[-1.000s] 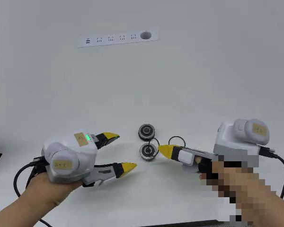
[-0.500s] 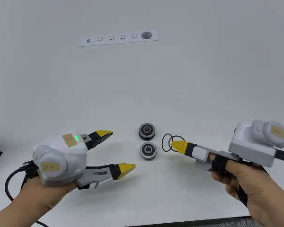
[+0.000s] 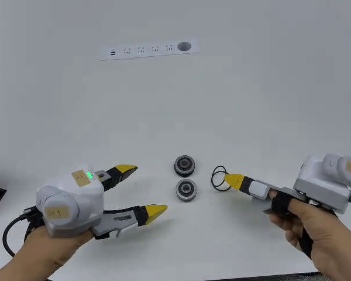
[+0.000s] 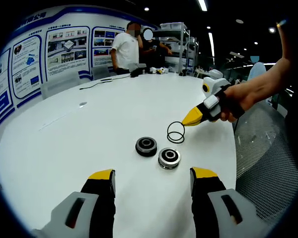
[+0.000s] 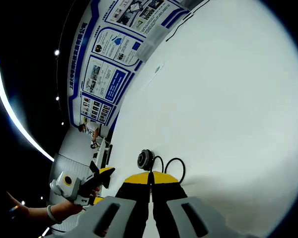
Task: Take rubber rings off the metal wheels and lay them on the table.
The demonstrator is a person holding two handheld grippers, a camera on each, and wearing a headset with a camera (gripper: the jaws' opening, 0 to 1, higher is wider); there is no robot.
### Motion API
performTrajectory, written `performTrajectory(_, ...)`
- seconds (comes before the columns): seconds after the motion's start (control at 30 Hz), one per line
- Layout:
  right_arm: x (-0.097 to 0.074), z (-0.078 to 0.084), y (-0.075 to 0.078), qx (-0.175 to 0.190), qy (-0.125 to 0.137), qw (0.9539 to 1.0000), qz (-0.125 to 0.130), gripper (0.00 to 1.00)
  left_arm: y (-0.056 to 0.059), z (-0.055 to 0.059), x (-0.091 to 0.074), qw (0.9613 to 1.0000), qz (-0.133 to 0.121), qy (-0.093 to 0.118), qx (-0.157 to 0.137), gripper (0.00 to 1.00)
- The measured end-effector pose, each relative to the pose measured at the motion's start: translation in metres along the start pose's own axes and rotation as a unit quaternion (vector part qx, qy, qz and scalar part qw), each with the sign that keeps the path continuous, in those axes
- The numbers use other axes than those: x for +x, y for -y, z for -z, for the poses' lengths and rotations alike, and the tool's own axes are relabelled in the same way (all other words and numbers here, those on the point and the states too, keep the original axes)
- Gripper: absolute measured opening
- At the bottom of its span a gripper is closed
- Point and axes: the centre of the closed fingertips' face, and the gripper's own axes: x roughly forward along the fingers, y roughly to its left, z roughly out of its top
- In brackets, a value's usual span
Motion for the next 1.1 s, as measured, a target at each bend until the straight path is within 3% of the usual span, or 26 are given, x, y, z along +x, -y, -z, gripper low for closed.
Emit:
performTrajectory(0.2, -0.001, 0.005, 0.002, 0.005, -0.004, 0.9999, 0.008, 0.02, 0.0, 0.002, 0.0, 1.0, 0.0, -0.003, 0.0, 0.62)
performTrajectory(0.43, -0.003, 0.008, 0.011, -0.036, -0.013, 0.9984, 0.041, 0.02, 0.0, 0.002, 0.0, 1.0, -0.001, -0.005, -0.001, 0.61)
performTrajectory(0.6, -0.002, 0.009, 0.021, -0.095, -0.032, 0.9927, 0.067, 0.02, 0.001, 0.002, 0.0, 1.0, -0.001, -0.006, 0.0, 0.6)
performTrajectory(0.77, 0.0, 0.009, 0.026, -0.147, -0.047, 0.9842, 0.087, 0.03, 0.001, 0.002, -0.001, 1.0, -0.002, -0.006, 0.001, 0.6)
performTrajectory(1.1, 0.0, 0.01, 0.032, -0.186, -0.059, 0.9761, 0.097, 0.08, 0.001, 0.002, -0.001, 1.0, -0.003, -0.007, 0.0, 0.59)
